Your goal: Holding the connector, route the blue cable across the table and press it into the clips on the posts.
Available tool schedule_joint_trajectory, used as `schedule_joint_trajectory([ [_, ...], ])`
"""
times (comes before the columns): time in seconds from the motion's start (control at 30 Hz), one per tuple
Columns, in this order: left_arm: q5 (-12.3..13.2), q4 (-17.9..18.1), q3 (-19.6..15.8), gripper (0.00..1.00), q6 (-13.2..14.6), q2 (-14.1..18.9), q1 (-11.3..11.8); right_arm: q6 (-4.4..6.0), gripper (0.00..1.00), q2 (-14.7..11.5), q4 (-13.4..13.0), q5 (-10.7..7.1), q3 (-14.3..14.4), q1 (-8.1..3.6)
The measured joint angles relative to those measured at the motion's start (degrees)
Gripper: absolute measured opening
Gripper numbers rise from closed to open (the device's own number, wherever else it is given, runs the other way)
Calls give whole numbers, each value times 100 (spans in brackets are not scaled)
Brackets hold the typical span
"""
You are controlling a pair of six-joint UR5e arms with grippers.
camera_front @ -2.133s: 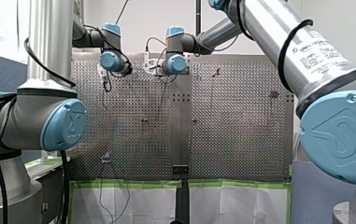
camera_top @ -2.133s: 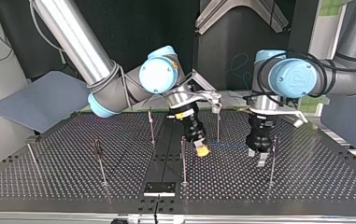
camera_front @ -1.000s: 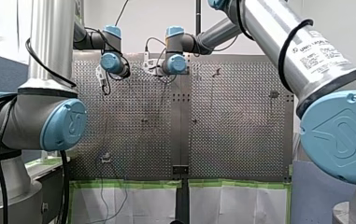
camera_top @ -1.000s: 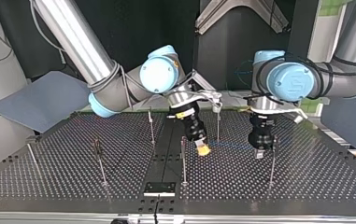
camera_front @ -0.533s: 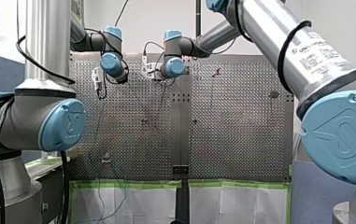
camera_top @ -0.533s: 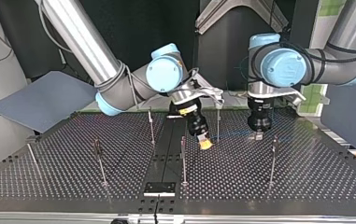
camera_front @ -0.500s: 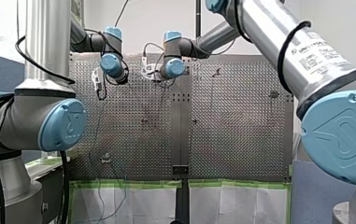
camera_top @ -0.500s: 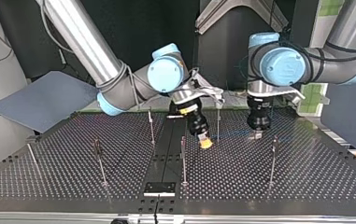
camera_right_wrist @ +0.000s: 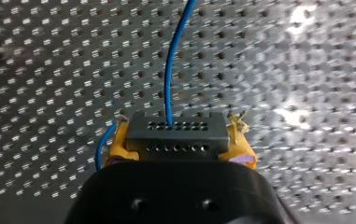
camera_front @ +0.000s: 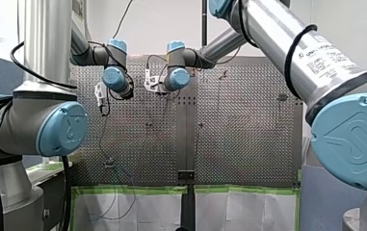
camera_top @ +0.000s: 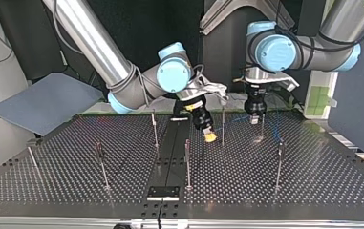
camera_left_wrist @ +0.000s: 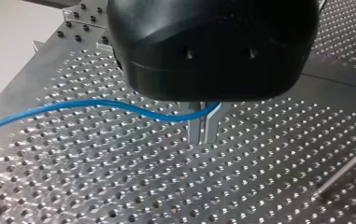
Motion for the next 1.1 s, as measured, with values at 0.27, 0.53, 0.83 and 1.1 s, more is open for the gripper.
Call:
schedule_joint_trajectory([
  [0.27, -86, 369, -312, 2, -113, -80, -104, 3, 0, 15, -8, 2, 317, -56],
  [0.53, -113, 445, -363, 2, -109, -364, -221, -33, 0, 20, -9, 7, 588, -78],
  [0.83, -262, 397, -376, 2, -78, -630, -311, -43, 0, 28, -15, 16, 819, -80],
  [1.1, -302, 467, -416, 2, -92, -939, -333, -53, 0, 32, -19, 19, 995, -85],
])
